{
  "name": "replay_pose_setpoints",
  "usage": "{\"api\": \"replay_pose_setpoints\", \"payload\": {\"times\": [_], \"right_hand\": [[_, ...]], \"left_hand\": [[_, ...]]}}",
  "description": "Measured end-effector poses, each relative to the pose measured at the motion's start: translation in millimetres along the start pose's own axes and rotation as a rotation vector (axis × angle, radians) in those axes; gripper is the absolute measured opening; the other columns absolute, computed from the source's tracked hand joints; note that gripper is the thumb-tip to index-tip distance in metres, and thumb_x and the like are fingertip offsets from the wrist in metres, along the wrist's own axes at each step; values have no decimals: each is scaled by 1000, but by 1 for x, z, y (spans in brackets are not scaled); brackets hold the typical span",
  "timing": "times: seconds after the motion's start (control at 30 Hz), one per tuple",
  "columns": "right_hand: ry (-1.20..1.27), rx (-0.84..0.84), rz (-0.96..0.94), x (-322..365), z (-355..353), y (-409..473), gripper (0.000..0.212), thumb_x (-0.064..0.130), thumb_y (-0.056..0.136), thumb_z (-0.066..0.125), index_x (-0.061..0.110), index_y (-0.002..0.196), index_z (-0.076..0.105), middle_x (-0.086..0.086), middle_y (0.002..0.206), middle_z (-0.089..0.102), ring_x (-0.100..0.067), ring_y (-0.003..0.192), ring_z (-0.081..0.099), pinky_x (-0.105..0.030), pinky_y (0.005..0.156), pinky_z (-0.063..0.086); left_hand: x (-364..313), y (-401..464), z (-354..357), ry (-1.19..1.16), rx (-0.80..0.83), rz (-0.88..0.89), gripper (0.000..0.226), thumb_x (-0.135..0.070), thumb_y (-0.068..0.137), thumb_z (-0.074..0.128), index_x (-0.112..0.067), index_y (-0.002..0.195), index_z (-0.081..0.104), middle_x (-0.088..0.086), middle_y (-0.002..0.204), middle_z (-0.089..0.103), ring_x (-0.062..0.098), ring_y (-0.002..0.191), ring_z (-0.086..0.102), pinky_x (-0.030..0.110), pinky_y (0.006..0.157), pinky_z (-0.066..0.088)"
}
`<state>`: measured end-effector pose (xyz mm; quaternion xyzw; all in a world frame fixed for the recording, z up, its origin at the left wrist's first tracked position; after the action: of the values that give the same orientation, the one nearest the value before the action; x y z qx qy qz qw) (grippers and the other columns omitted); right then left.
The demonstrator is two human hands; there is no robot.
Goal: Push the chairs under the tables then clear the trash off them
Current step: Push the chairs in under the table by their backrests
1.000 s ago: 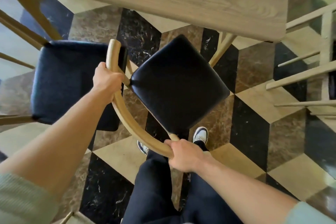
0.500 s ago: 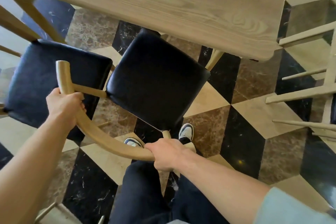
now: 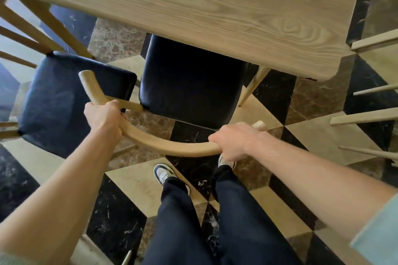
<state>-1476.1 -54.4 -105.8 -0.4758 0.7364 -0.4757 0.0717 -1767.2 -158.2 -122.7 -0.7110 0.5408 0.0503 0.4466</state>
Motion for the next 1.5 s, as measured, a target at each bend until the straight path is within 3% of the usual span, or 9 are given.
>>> {"api": "replay_pose_setpoints", "payload": {"times": [0.23, 0.53, 0.6, 0.7, 0.83, 0.93, 1.17, 1.37, 1.5], "right_hand": [[-38, -21, 111, -68, -24, -20, 20, 20, 86, 65, 30, 103, 62, 10, 82, 60, -8, 73, 56, -28, 60, 44], [80, -32, 176, -83, -19, -21, 29, 21, 81, 73, 29, 109, 68, 9, 86, 64, -10, 78, 62, -27, 63, 48], [74, 12, 223, -78, -18, -20, 35, 21, 81, 72, 29, 115, 68, 7, 91, 65, -12, 87, 64, -39, 84, 56], [88, 64, 264, -50, -21, -15, 53, 30, 84, 74, 26, 134, 56, 2, 113, 60, -19, 105, 60, -57, 110, 44], [370, -154, 152, 30, -62, 8, 72, 35, 88, 74, 29, 151, 39, 4, 134, 45, -17, 113, 56, -38, 96, 52], [421, -391, 120, 98, -98, 45, 64, 36, 94, 67, 25, 151, 40, 1, 142, 42, -21, 119, 55, -43, 98, 52], [308, -586, 175, 223, -158, 129, 58, 32, 92, 60, 14, 146, 50, -14, 161, 29, -33, 148, 31, -44, 122, 27], [383, -590, 24, 281, -206, 211, 39, 24, 89, 59, 18, 128, 60, -6, 135, 51, -30, 125, 50, -47, 109, 42], [444, -452, -42, 320, -237, 279, 36, 25, 94, 59, 19, 130, 58, -5, 136, 49, -26, 125, 49, -43, 103, 45]], "left_hand": [[-31, -26, 62, -73, 64, 41, 35, -18, 81, 61, -19, 113, 47, 11, 106, 68, 29, 89, 74, 45, 77, 65], [-29, -20, 70, -33, 175, 20, 41, -22, 94, 69, -17, 122, 40, 7, 95, 63, 18, 65, 65, 36, 66, 62], [-30, -18, 66, -14, 261, -13, 47, -28, 95, 70, -17, 130, 40, 9, 105, 65, 21, 78, 70, 39, 69, 63], [-34, -16, 55, 106, 439, -42, 58, -48, 95, 66, -16, 139, 47, 10, 119, 69, 27, 97, 73, 48, 75, 63], [-43, -13, 16, 285, 561, 8, 61, -66, 97, 48, -15, 131, 53, 7, 122, 62, 26, 112, 60, 54, 99, 52], [-42, 11, -36, 256, 592, 12, 43, -54, 101, 53, -17, 123, 51, 6, 112, 61, 28, 113, 59, 52, 102, 49], [-45, 117, -203, 338, 314, 177, 27, -40, 102, 56, -15, 105, 64, 8, 96, 65, 32, 98, 64, 53, 97, 56], [-103, 199, -274, 408, 122, 319, 23, -30, 102, 57, -10, 103, 68, 14, 100, 69, 36, 101, 68, 45, 89, 55], [-157, 255, -293, 462, -106, 432, 43, -36, 94, 68, -10, 127, 61, 16, 127, 63, 35, 120, 59, 45, 100, 48]]}}
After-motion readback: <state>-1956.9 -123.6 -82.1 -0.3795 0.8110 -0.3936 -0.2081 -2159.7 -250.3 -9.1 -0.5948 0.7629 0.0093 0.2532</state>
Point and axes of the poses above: each hand's wrist, its own y-axis towards the middle knuckle, its own z-axis out of the palm, x = y × z, the point moved 3 cm from there along y, towards the middle knuckle
